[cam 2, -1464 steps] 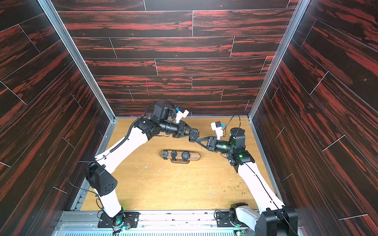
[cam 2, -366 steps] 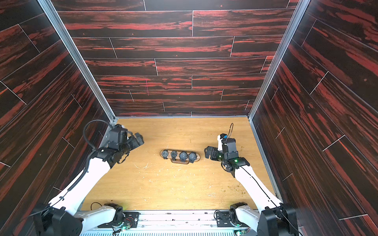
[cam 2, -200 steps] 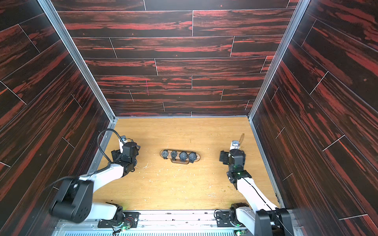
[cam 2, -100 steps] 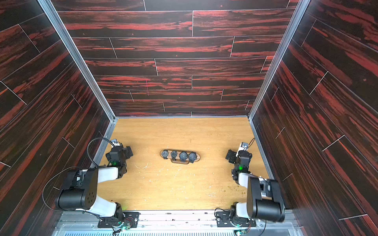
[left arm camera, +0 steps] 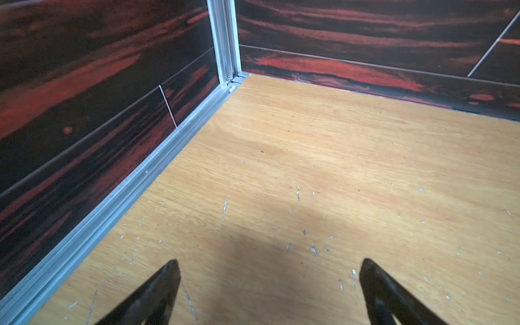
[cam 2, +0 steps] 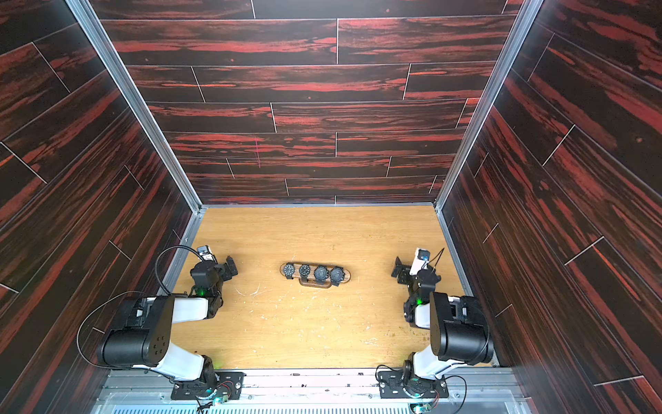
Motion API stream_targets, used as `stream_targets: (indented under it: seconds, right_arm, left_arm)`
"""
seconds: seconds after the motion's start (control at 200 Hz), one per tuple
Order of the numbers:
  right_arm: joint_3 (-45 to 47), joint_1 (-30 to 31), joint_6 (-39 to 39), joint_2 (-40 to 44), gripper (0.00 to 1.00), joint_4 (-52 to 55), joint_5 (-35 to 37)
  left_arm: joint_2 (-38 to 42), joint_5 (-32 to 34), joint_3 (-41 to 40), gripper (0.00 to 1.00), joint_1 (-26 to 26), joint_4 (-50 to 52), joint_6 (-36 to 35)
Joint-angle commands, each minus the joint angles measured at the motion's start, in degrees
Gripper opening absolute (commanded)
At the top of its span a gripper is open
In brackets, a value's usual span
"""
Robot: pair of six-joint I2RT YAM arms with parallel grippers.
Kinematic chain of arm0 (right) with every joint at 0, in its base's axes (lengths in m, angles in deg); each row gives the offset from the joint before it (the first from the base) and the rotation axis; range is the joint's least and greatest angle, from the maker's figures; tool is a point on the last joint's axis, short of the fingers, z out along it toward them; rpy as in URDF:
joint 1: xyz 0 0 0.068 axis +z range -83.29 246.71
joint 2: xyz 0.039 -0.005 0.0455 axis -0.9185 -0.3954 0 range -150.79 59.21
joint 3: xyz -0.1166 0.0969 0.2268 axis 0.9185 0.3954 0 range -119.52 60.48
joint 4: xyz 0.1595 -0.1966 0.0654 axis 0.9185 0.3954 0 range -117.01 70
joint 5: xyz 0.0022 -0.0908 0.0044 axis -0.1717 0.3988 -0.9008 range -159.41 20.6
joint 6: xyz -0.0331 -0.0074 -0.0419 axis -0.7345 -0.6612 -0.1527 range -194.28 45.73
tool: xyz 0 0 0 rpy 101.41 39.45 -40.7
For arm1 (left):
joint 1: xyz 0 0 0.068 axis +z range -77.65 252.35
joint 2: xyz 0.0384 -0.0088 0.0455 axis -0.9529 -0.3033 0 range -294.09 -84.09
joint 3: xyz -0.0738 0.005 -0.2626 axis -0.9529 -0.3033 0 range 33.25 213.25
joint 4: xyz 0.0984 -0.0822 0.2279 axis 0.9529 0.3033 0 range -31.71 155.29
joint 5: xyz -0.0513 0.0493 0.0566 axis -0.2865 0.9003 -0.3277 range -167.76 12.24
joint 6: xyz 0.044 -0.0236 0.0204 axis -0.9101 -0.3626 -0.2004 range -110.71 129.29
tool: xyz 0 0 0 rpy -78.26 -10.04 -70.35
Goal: Place watch on stand
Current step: Reset both arms
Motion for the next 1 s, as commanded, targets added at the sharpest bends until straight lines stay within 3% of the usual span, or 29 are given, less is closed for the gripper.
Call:
stream_targets:
  seconds: [0.0, 0.736, 0.797, 0.862, 0.912, 0.962, 0.992]
  right_arm:
    - [-0.6, 0.1, -0.8, -0.5, 0.98, -1.0, -1.3]
    - [-0.2, 0.1, -0.9, 0.3, 0.98, -1.3, -1.9]
    - [1.7, 0.9, -2.7, 4.4, 0.98, -1.3, -2.9]
    - [4.7, 2.5, -4.3, 7.4, 0.98, -3.8, -1.1]
    - [4.8, 2.6, -3.5, 4.2, 0.98, -6.5, 0.5]
    - [2.5, 2.6, -3.3, -2.1, 0.98, -10.4, 1.0]
    - [1.7, 2.8, -3.9, 0.0, 0.99, -5.6, 1.2]
  left_arm:
    - [0.1, -0.6, 0.9, 1.00, -0.3, 0.0, -1.3]
    - [0.2, -1.8, 1.4, 1.00, -0.3, 0.6, -1.8]
    - [3.6, -3.2, -0.2, 1.00, -1.3, -2.9, -4.4]
    - [11.8, -2.7, -1.9, 1.00, -3.0, 5.9, -5.3]
    - [8.7, -0.1, -5.5, 1.00, -2.2, -3.3, -2.9]
    - [-0.6, 3.4, -6.9, 1.00, -1.9, -16.1, -1.7]
    - [-4.9, 3.4, -7.3, 1.00, -2.1, -26.1, -3.7]
